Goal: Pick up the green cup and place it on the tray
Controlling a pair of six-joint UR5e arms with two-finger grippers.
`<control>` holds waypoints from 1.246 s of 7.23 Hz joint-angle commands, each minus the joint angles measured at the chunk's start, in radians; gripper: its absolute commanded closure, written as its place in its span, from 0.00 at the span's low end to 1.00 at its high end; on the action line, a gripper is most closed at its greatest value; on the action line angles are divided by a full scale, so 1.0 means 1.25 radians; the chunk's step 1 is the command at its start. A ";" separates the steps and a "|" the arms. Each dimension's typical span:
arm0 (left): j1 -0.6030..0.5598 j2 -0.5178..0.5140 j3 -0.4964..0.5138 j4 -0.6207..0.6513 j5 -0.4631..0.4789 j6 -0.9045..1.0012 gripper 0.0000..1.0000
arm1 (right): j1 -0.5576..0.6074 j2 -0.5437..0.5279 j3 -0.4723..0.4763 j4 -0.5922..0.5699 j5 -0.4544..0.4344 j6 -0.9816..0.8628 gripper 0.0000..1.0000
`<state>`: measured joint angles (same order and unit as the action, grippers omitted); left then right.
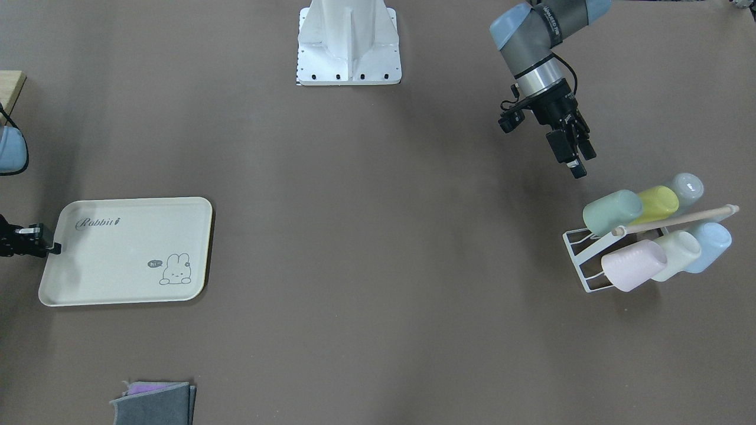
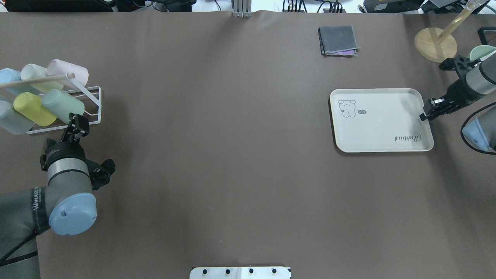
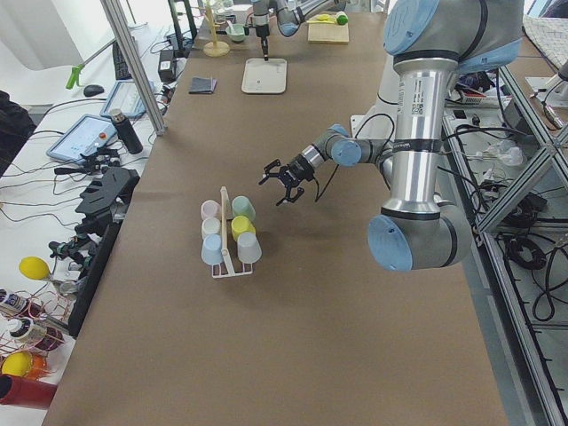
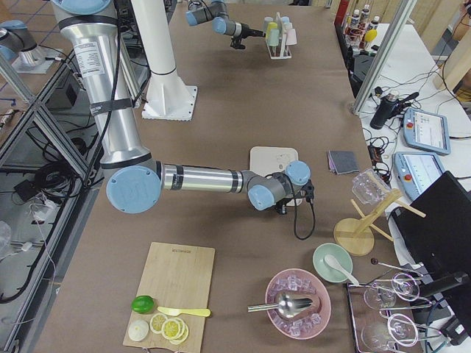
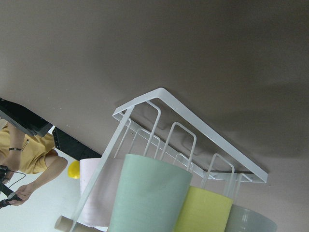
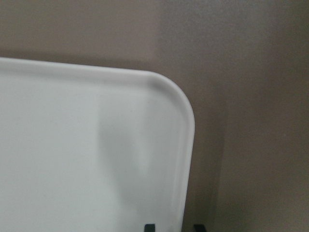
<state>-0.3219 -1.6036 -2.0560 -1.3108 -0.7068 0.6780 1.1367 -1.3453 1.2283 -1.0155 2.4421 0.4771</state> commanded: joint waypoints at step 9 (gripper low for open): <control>0.028 -0.007 0.123 -0.002 0.152 0.069 0.02 | -0.002 0.069 0.034 -0.005 0.022 0.089 1.00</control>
<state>-0.2869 -1.6129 -1.9102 -1.3135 -0.5173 0.7635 1.1356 -1.2869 1.2462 -1.0189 2.4617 0.5292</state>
